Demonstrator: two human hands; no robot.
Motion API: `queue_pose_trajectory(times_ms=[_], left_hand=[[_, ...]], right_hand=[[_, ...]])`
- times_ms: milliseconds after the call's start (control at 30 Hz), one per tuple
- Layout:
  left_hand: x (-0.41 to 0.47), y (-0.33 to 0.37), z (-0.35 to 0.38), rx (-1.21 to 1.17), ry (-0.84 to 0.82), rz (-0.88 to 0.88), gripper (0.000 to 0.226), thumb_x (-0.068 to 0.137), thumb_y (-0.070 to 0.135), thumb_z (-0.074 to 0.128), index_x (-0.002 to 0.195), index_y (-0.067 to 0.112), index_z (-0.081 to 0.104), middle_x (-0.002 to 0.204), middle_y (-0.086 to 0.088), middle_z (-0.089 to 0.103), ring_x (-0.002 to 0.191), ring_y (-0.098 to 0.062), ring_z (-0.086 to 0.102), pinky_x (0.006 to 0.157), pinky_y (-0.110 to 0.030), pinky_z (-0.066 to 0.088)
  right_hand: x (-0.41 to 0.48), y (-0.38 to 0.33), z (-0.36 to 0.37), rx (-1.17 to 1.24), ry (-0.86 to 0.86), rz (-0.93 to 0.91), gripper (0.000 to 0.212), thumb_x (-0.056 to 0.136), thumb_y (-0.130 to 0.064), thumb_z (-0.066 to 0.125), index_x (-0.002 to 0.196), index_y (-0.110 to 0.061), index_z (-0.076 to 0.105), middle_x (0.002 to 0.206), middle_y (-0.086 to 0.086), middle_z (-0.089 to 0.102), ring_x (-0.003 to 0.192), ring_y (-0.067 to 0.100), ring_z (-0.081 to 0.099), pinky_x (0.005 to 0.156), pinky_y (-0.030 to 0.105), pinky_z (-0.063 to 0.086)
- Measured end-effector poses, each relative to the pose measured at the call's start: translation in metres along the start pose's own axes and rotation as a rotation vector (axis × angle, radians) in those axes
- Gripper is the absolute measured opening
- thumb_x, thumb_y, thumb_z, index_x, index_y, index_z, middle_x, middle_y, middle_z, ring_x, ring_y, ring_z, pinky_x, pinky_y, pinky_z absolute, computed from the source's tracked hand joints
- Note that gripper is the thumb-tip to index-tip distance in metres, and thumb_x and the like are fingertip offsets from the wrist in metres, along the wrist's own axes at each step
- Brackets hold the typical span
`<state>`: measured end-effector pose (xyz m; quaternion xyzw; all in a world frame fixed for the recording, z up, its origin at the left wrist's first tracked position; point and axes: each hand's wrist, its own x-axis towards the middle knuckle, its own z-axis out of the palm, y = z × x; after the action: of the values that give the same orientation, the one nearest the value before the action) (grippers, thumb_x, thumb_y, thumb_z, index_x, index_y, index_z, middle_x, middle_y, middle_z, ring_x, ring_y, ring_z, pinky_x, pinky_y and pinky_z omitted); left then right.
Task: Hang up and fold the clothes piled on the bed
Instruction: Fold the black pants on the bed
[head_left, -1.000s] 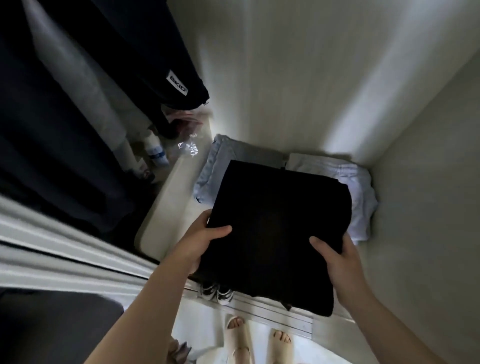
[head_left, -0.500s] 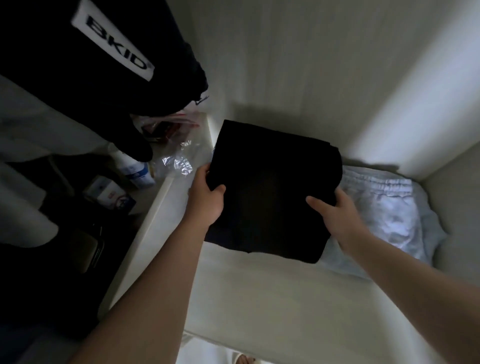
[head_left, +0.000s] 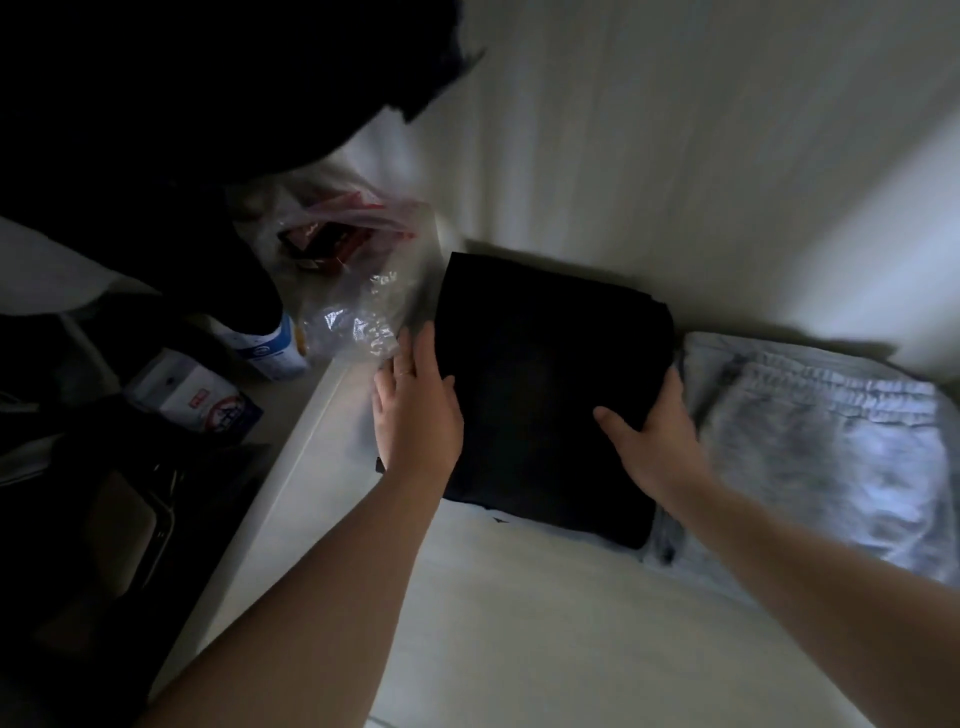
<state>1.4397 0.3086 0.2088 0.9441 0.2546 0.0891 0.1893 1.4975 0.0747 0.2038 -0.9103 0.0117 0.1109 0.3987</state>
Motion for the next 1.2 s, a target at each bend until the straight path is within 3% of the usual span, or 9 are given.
queue_pose_trajectory(times_ms=[100, 200, 267, 333, 467, 567, 800, 1033, 1200], left_hand=[[-0.032, 0.005, 0.003, 0.040, 0.079, 0.223, 0.063, 0.100, 0.033, 0.051, 0.157, 0.026, 0.025, 0.166, -0.004, 0.019, 0.149, -0.031, 0.025, 0.117, -0.050, 0.029], [-0.080, -0.001, 0.021, 0.069, -0.006, 0.338, 0.055, 0.105, 0.039, 0.039, 0.158, 0.030, 0.028, 0.168, -0.001, 0.013, 0.154, -0.029, 0.014, 0.123, -0.051, 0.014], [-0.107, -0.006, 0.030, 0.121, -0.099, 0.296, 0.055, 0.105, 0.044, 0.029, 0.159, 0.031, 0.024, 0.168, -0.001, 0.014, 0.155, -0.027, 0.011, 0.124, -0.052, 0.010], [-0.121, -0.009, 0.039, 0.186, -0.179, 0.253, 0.059, 0.105, 0.048, 0.018, 0.161, 0.031, 0.013, 0.169, 0.001, 0.010, 0.156, -0.023, 0.005, 0.124, -0.051, 0.004], [-0.116, -0.007, 0.047, 0.234, -0.289, 0.203, 0.060, 0.102, 0.053, 0.004, 0.156, 0.035, -0.016, 0.168, 0.004, -0.012, 0.154, -0.017, -0.016, 0.122, -0.046, -0.016], [-0.115, -0.004, 0.043, 0.233, -0.354, 0.176, 0.064, 0.103, 0.053, 0.010, 0.155, 0.035, -0.021, 0.167, 0.005, -0.019, 0.152, -0.016, -0.023, 0.120, -0.045, -0.018], [-0.178, 0.004, 0.020, 0.126, -0.599, 0.077, 0.072, 0.103, 0.059, 0.024, 0.157, 0.034, -0.018, 0.163, 0.004, -0.032, 0.152, -0.020, -0.023, 0.124, -0.048, -0.004], [-0.240, 0.001, -0.036, 0.147, -0.745, 0.004, 0.067, 0.103, 0.061, 0.023, 0.160, 0.037, -0.002, 0.168, 0.008, -0.012, 0.155, -0.024, -0.012, 0.123, -0.051, 0.000], [-0.281, -0.006, -0.097, 0.018, -0.848, -0.061, 0.066, 0.103, 0.060, 0.030, 0.160, 0.031, 0.016, 0.169, 0.000, 0.010, 0.155, -0.027, 0.007, 0.125, -0.046, 0.011]], right_hand=[[-0.040, 0.000, -0.004, -0.415, 0.237, -0.398, 0.093, 0.086, -0.055, 0.059, 0.160, -0.025, 0.011, 0.165, 0.009, 0.016, 0.151, 0.033, 0.021, 0.117, 0.054, 0.021], [-0.067, 0.012, 0.005, -0.574, 0.127, -0.563, 0.077, 0.086, -0.063, 0.045, 0.156, -0.033, 0.033, 0.166, 0.010, 0.021, 0.151, 0.037, 0.023, 0.114, 0.061, 0.023], [-0.076, 0.021, 0.013, -0.672, -0.045, -0.499, 0.077, 0.089, -0.069, 0.035, 0.158, -0.034, 0.028, 0.167, 0.008, 0.019, 0.152, 0.037, 0.019, 0.116, 0.064, 0.022], [-0.076, 0.030, 0.020, -0.746, -0.168, -0.432, 0.084, 0.088, -0.076, 0.027, 0.159, -0.039, 0.003, 0.169, 0.004, 0.004, 0.155, 0.034, 0.004, 0.119, 0.062, 0.013], [-0.065, 0.033, 0.030, -0.802, -0.250, -0.339, 0.095, 0.088, -0.076, 0.036, 0.148, -0.046, -0.031, 0.167, -0.002, -0.022, 0.154, 0.029, -0.017, 0.120, 0.059, 0.002], [-0.068, 0.022, 0.029, -0.782, -0.309, -0.264, 0.097, 0.091, -0.069, 0.045, 0.149, -0.046, -0.030, 0.165, -0.004, -0.027, 0.153, 0.027, -0.020, 0.121, 0.059, 0.003], [-0.131, 0.021, 0.005, -0.912, -0.500, -0.249, 0.089, 0.097, -0.061, 0.042, 0.152, -0.043, -0.026, 0.162, -0.002, -0.035, 0.154, 0.028, -0.015, 0.121, 0.058, 0.003], [-0.215, 0.005, -0.033, -0.843, -0.440, -0.237, 0.080, 0.099, -0.064, 0.034, 0.155, -0.042, -0.020, 0.163, -0.002, -0.031, 0.154, 0.030, -0.016, 0.122, 0.057, 0.005], [-0.288, 0.003, -0.061, -0.765, -0.445, -0.205, 0.076, 0.100, -0.063, 0.034, 0.156, -0.044, -0.015, 0.165, -0.004, -0.026, 0.155, 0.030, -0.011, 0.121, 0.057, 0.006]])
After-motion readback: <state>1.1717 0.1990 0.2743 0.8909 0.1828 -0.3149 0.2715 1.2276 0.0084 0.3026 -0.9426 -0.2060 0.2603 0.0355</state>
